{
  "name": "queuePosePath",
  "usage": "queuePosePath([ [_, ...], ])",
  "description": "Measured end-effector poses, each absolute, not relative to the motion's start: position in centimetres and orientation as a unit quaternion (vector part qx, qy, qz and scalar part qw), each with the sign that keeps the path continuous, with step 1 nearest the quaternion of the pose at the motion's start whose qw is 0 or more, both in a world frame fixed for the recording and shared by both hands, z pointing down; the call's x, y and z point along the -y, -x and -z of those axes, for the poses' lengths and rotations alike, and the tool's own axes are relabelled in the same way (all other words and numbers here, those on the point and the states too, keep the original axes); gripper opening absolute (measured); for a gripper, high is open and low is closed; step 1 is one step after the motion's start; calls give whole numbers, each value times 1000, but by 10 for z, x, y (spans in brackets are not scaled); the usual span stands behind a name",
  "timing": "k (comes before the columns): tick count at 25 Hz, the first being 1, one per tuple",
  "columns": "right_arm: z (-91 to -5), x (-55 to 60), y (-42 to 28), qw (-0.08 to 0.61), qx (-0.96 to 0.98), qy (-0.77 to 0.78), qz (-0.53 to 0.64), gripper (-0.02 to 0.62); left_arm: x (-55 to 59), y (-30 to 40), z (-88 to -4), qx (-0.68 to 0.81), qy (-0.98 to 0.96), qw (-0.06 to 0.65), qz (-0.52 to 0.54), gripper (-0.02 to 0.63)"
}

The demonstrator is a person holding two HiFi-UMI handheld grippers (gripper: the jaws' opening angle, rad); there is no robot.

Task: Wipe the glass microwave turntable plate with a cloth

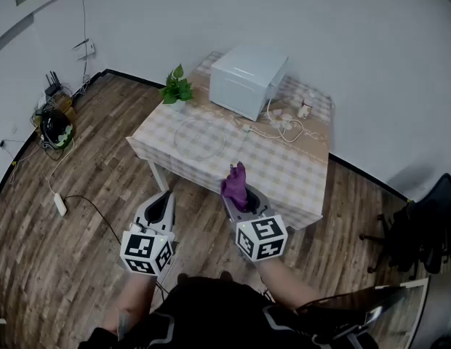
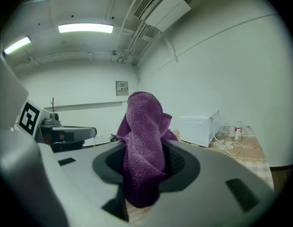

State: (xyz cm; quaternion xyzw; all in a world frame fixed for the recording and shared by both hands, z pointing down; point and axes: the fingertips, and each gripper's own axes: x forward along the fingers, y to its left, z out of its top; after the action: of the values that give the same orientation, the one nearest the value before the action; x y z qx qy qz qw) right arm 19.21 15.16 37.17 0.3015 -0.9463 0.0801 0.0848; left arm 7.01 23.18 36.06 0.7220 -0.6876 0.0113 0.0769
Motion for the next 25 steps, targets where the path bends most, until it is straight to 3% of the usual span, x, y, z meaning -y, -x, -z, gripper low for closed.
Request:
queuePosePath([
  [25,-370,-165,-166,76,947,-299,-87,166,-252,-48,-357,681,-728,79,8,2],
])
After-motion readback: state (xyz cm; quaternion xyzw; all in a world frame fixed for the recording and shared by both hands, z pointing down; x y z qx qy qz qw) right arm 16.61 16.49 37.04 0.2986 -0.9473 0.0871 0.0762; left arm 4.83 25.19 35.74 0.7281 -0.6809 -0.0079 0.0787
